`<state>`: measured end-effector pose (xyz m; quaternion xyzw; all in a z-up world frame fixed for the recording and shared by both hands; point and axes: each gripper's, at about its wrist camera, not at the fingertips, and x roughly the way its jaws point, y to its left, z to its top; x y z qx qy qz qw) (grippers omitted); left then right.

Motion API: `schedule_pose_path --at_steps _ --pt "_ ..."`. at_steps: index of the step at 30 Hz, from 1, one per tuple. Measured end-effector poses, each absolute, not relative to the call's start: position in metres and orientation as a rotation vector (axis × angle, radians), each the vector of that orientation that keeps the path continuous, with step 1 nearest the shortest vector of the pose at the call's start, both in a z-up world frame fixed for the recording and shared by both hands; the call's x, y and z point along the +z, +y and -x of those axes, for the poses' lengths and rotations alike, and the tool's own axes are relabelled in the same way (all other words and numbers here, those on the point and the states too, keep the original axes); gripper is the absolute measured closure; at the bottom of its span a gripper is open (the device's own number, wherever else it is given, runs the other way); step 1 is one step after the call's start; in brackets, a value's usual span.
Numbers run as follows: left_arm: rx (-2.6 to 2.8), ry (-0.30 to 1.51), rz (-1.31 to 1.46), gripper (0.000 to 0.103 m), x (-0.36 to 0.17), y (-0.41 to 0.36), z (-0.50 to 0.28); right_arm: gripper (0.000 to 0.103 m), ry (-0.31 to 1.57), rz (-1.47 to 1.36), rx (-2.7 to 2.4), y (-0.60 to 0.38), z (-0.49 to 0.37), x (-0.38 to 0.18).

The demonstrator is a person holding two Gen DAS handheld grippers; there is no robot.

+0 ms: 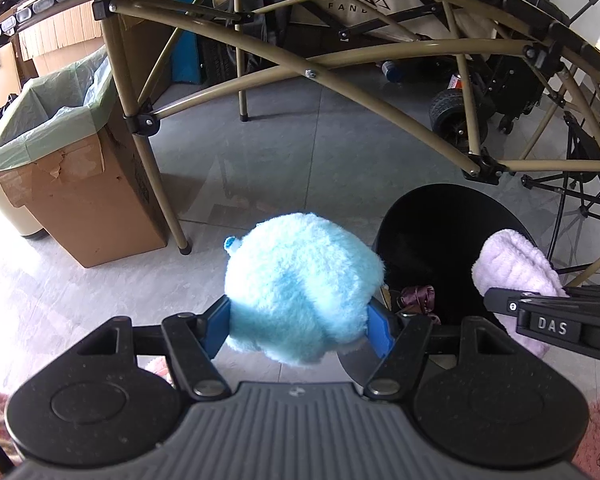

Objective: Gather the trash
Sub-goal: 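Lower the lilac item into the bin and open the right gripper, then move the light-blue plush over the bin and open the left gripper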

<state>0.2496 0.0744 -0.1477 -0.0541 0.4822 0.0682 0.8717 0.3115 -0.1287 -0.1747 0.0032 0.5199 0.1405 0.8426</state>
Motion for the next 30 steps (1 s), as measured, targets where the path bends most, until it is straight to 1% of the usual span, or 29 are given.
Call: schedule_pose_path --at_steps 15,18,21,22,23,24,26,27,30 --pt "0.162 1.041 0.134 0.035 -0.155 0.077 -0.259 0.076 1.137 -0.022 0.301 -0.117 -0.334 -0.194" --pt "0.159 1.042 0.135 0.035 -0.154 0.077 -0.26 0.072 1.146 -0.022 0.305 -0.117 -0.333 -0.195" --pt "0.155 1.04 0.137 0.035 -0.154 0.077 -0.259 0.057 1.147 -0.035 0.298 -0.118 -0.335 -0.194" --pt "0.153 1.04 0.136 0.035 -0.154 0.078 -0.259 0.043 1.145 -0.039 0.292 -0.118 -0.335 -0.193" --pt "0.151 1.038 0.134 0.035 -0.154 0.077 -0.259 0.034 1.137 -0.038 0.288 -0.119 -0.335 -0.191" --pt "0.147 1.037 0.132 0.035 -0.154 0.077 -0.259 0.029 1.13 -0.033 0.282 -0.119 -0.335 -0.19" --pt "0.137 1.032 0.123 0.035 -0.153 0.073 -0.259 0.008 1.12 -0.022 0.268 -0.121 -0.335 -0.187" --pt "0.13 1.03 0.118 0.035 -0.152 0.07 -0.26 0.006 1.11 -0.02 0.262 -0.123 -0.335 -0.184" --pt "0.1 1.026 0.101 0.035 -0.15 0.058 -0.261 0.004 1.07 -0.019 0.236 -0.133 -0.333 -0.175"
